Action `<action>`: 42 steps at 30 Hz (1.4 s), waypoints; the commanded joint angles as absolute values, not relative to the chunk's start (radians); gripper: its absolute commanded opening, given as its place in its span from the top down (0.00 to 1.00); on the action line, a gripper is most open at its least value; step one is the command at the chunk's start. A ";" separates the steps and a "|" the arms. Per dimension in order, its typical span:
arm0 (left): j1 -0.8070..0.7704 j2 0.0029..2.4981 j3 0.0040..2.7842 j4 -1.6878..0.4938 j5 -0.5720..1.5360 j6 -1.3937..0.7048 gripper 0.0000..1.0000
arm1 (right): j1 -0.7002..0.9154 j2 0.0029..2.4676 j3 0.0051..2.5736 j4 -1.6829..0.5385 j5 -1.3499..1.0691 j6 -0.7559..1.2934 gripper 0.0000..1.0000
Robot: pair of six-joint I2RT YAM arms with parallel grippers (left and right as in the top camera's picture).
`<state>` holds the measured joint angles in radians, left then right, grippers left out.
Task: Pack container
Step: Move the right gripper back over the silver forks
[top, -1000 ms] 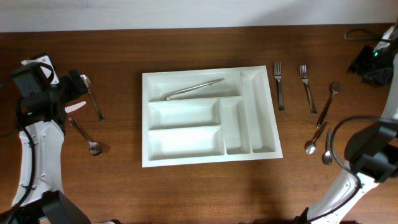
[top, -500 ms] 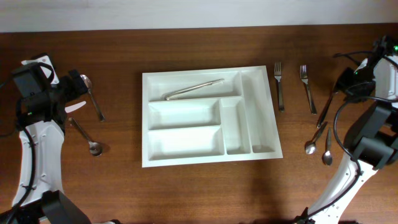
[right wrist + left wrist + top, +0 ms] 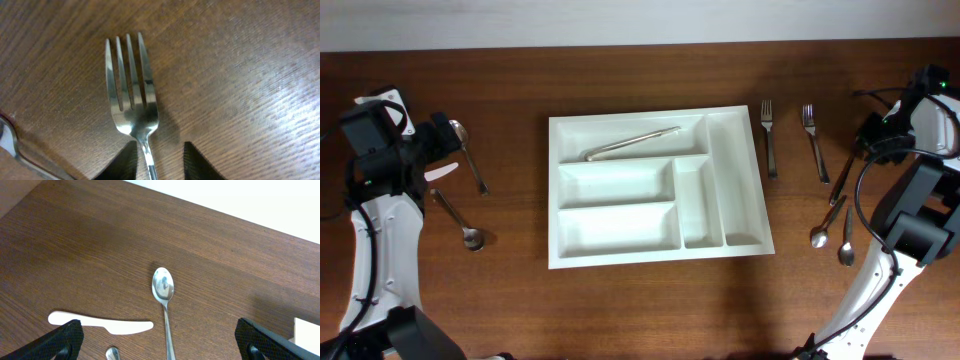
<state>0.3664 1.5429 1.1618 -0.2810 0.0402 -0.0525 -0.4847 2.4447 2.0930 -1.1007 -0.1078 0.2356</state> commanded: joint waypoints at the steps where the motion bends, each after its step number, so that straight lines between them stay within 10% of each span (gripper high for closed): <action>1: 0.372 1.548 1.181 -0.279 0.033 -0.052 0.01 | -0.490 2.460 2.084 -1.087 -0.093 0.245 0.74; 20: 0.372 1.548 1.181 -0.279 0.033 -0.052 0.01 | -0.452 2.460 1.979 -1.028 -0.092 0.244 0.68; 30: 0.372 1.548 1.181 -0.279 0.033 -0.052 0.01 | -0.451 2.460 1.979 -1.031 -0.092 0.244 0.96; 42: 0.372 1.548 1.181 -0.279 0.033 -0.052 0.01 | -0.453 2.457 1.981 -1.032 -0.093 0.241 0.96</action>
